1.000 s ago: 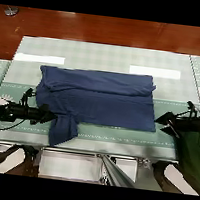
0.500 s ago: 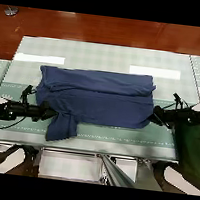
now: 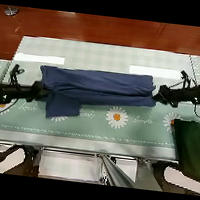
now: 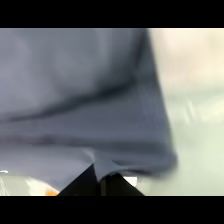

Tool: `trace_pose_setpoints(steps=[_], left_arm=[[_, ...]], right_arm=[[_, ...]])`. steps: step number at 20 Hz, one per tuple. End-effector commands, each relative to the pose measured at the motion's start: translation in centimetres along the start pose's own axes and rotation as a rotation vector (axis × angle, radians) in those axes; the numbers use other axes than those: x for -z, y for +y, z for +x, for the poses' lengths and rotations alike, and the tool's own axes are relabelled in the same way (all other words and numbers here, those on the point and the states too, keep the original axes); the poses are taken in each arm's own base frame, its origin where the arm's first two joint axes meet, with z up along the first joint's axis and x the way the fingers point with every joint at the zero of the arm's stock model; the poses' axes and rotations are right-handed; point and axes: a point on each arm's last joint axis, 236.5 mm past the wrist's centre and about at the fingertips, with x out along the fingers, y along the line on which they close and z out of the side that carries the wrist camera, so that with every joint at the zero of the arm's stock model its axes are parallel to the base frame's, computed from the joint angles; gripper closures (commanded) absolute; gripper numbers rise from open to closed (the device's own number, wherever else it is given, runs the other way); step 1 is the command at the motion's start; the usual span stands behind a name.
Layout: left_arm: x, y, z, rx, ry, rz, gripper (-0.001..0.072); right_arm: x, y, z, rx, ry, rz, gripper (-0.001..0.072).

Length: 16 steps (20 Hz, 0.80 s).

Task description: Fold the shirts.

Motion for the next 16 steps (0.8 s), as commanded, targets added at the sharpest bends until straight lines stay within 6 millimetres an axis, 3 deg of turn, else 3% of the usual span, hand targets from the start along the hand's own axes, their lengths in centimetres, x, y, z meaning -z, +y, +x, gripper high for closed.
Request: trace_pose_setpoints(steps=[1, 7, 9, 13, 14, 16], left_arm=[[-6.1, -1.1, 1.1, -0.022, -0.117, 0.004, 0.0683], [-13.5, -2.4, 2.6, 0.006, -0.147, -0.032, 0.0683], [-14.3, -2.3, 3.4, 0.013, -0.124, -0.032, 0.0683], [-12.9, -0.7, 5.7, 0.016, -0.024, -0.072, 0.0682], [-12.7, -0.3, 6.1, 0.013, -0.016, -0.079, 0.0622], [-11.5, -1.0, 5.5, 0.039, 0.055, -0.054, 0.0018]], right_arm=[[-4.8, 2.9, 1.6, -0.076, -0.048, -0.008, 0.0683], [-10.5, 4.5, 2.9, -0.111, -0.088, -0.001, 0.0683], [-11.9, 4.6, 3.2, -0.114, -0.104, 0.004, 0.0683], [-13.0, 4.1, 4.7, -0.126, -0.097, 0.037, 0.0682], [-12.9, 3.8, 5.1, -0.128, -0.090, 0.046, 0.0656], [-12.7, 3.6, 5.2, -0.127, -0.077, 0.027, 0.0129]])
